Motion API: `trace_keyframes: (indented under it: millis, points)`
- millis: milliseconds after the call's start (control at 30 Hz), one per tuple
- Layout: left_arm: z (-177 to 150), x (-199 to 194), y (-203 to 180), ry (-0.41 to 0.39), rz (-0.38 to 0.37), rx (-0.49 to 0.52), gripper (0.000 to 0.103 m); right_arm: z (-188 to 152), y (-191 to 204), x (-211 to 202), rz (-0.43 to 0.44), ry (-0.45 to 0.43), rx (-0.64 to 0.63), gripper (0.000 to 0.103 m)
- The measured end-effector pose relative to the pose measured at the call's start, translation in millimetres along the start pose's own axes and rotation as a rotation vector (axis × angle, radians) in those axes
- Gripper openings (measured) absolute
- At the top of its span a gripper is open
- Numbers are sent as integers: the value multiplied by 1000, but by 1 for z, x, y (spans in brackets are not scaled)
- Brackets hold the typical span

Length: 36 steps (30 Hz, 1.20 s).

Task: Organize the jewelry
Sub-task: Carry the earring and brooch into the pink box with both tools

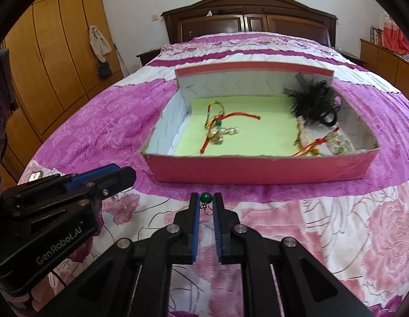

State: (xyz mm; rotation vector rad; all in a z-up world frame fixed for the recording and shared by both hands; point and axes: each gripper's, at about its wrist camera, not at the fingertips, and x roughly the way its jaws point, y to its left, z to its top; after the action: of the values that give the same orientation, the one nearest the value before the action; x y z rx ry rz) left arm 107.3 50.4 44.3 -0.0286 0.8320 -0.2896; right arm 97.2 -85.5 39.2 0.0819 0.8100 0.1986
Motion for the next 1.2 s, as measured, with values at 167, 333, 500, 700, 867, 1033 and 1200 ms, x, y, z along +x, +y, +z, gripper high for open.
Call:
trace_keyframes:
  millis: [167,333,500,700,867,1033,1200]
  points:
    - [6,-7,-18,-17,-14,19,10,2,-15,-16,-9,-23,20,11]
    - [11,-10,-37,-28,-23,47,10,5,-32,-30,-21,-48,48,11]
    - [18,-10,-54,-40,-31,66,10,10,-49,-40,-37,-74,68,11]
    - [27,-7,-68,-52,-33,68,10,17,-65,-49,-65,-108,67,11]
    - [40,-5,-73,-75,-24,59,10,30,-74,-52,-69,-139,58,11]
    - [55,-1,-73,-100,-11,42,10,45,-80,-50,-74,-171,33,11]
    - [69,11,-70,-122,9,11,10,59,-87,-39,-80,-189,11,11]
